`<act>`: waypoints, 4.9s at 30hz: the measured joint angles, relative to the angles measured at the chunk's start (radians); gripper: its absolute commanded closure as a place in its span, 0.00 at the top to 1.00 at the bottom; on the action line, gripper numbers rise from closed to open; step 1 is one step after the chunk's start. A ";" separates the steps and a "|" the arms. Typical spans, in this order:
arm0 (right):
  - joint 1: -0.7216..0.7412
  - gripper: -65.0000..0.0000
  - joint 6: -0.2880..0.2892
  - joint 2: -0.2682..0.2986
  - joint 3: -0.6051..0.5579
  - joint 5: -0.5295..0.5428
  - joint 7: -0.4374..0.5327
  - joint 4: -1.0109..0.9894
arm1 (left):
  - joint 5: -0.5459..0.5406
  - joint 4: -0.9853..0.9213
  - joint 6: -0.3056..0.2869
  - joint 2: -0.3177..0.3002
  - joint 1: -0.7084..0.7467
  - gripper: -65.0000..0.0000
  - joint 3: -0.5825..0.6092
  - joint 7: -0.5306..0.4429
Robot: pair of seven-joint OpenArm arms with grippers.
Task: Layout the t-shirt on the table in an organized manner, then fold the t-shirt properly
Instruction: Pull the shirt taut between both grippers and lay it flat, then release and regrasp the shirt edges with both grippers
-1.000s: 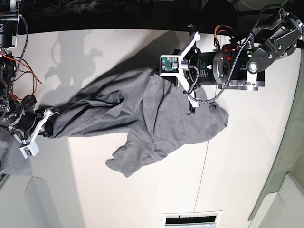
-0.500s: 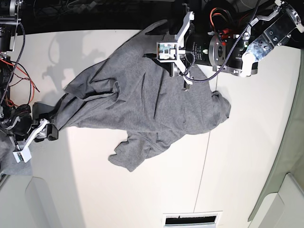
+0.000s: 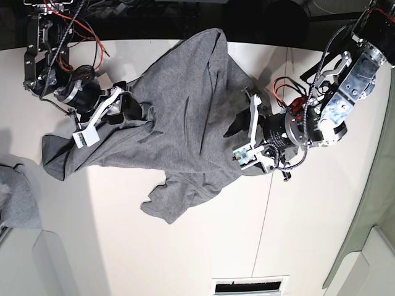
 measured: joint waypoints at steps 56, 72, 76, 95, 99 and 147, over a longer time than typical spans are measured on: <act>0.020 0.31 -0.094 -0.133 0.004 -0.130 0.124 -0.117 | 0.481 -0.447 0.041 0.177 -0.188 0.00 0.180 -0.346; 0.020 0.00 -0.053 -0.066 0.033 -0.130 0.123 0.012 | 0.362 -0.200 0.142 0.004 -0.188 0.00 0.116 -0.253; 0.020 0.00 -0.053 0.010 0.101 -0.130 0.105 0.093 | 0.283 -0.160 0.146 -0.068 -0.178 0.00 0.030 -0.249; -0.153 0.00 -0.018 0.113 0.426 0.048 -0.040 0.106 | 0.103 0.216 -0.220 -0.162 0.439 0.00 -0.341 -0.235; -0.206 0.00 -0.015 0.111 0.470 0.050 -0.041 0.106 | 0.006 0.241 -0.237 -0.163 0.542 0.00 -0.404 -0.234; 0.231 0.44 -0.042 0.008 -0.083 -0.116 0.166 -0.266 | -0.196 -0.232 -0.183 0.006 0.292 0.44 -0.435 0.042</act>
